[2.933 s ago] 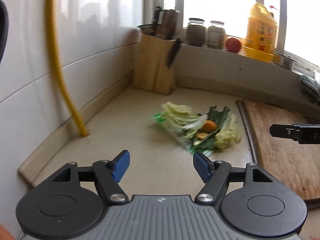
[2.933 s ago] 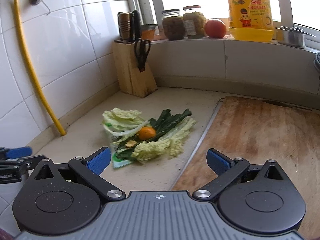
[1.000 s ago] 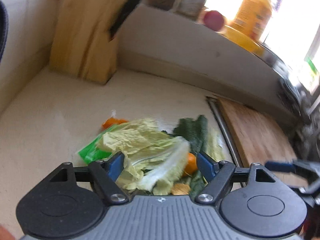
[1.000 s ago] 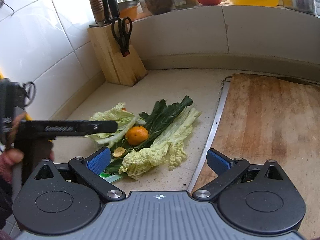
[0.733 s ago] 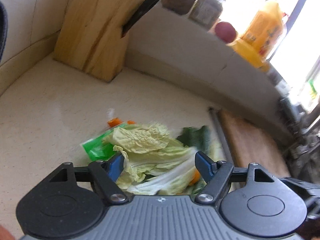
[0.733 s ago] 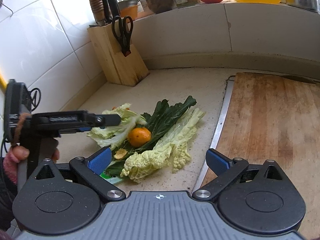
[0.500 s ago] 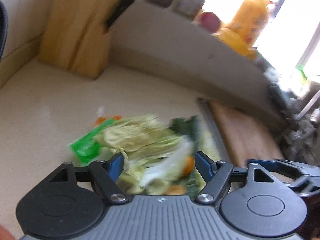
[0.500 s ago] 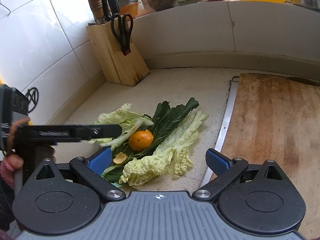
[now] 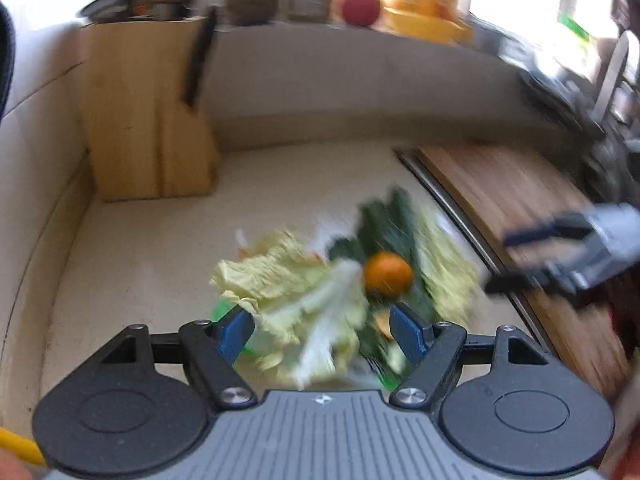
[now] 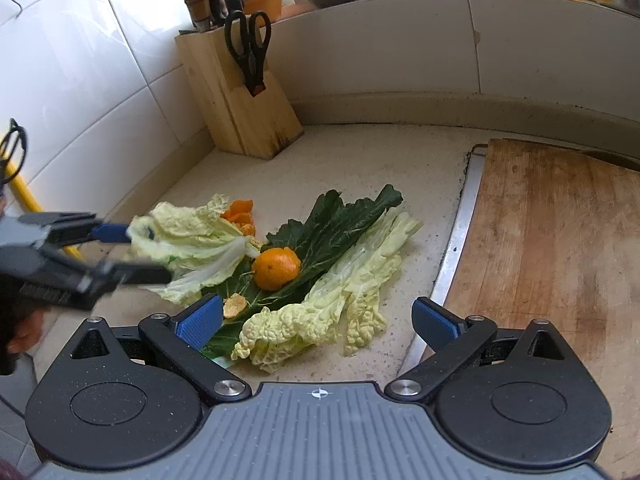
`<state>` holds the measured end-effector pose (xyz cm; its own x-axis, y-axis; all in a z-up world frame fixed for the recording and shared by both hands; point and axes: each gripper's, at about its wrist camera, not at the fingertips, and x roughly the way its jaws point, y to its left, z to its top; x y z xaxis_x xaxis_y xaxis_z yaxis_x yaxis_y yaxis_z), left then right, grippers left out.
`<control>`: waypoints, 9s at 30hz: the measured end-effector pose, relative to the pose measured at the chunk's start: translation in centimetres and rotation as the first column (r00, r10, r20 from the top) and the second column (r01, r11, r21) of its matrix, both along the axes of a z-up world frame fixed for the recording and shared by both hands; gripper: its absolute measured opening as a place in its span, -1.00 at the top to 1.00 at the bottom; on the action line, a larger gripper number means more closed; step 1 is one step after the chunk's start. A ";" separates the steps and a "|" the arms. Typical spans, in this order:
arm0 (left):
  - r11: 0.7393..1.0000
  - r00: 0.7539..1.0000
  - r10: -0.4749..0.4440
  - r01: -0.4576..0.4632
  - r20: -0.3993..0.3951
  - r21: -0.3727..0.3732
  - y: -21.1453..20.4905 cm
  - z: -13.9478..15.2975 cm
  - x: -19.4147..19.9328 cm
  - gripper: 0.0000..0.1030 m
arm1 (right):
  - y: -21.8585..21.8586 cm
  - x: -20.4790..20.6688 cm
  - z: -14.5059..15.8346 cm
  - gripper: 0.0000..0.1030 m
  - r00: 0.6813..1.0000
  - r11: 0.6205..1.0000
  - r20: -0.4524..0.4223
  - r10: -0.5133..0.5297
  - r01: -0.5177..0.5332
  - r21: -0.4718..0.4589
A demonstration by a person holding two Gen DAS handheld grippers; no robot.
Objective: Collect trash
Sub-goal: 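Lower both open tools onto the pale cabbage leaves in the pile, then close left tool on a pale cabbage leaf while right closes on another cabbage leaf, then lift the cabbage leaf with left tool while right lifts its cabbage leaf, then carry the cabbage leaf with left tool while right carries its leaf over the bin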
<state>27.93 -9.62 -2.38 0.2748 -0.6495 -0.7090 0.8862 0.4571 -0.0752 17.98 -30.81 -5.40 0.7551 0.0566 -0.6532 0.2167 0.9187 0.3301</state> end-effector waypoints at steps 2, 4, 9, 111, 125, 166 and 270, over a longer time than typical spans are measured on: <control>0.999 0.999 -0.022 0.024 -0.047 0.028 0.5 0.0 -0.5 -0.39 | -0.2 -0.1 0.0 -0.98 1.000 1.000 -0.001 -0.008 0.008 0.009; 0.999 0.997 -0.009 0.013 -0.079 0.042 1.3 -0.1 -1.2 -0.39 | -0.3 -0.1 0.0 -0.98 1.000 1.000 0.002 -0.011 0.011 0.013; 0.995 0.989 0.063 -0.052 -0.133 0.083 4.1 -0.6 -3.2 -0.39 | 0.0 -0.4 0.2 -0.99 1.000 1.000 -0.002 0.008 -0.008 0.006; 0.968 0.965 0.248 -0.251 -0.083 -0.027 1.5 -4.2 -6.6 0.72 | 0.8 2.1 -1.7 0.54 0.964 0.972 -0.197 0.179 -0.205 -0.116; 0.947 0.946 0.273 -0.296 -0.174 -0.124 3.7 -2.1 -8.2 0.91 | -1.0 -3.9 1.1 0.69 0.988 0.957 -0.064 0.141 -0.119 0.264; 0.882 0.882 0.466 -0.470 -0.071 -0.037 3.5 -4.1 -12.5 0.82 | 7.2 -4.0 -0.3 -0.59 0.865 0.867 -0.122 0.486 -0.495 -0.056; 0.314 0.367 0.925 -0.881 -0.093 -0.355 36.7 -1.3 -29.3 0.81 | 30.9 -1.5 1.0 0.74 0.669 0.417 0.153 0.727 -0.608 0.675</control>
<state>-1.32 27.03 -3.65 0.8849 -0.1004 -0.4548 -0.0544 0.9475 -0.3149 16.45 0.14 -4.42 0.1919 0.9287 -0.3174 -0.2729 0.3612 0.8917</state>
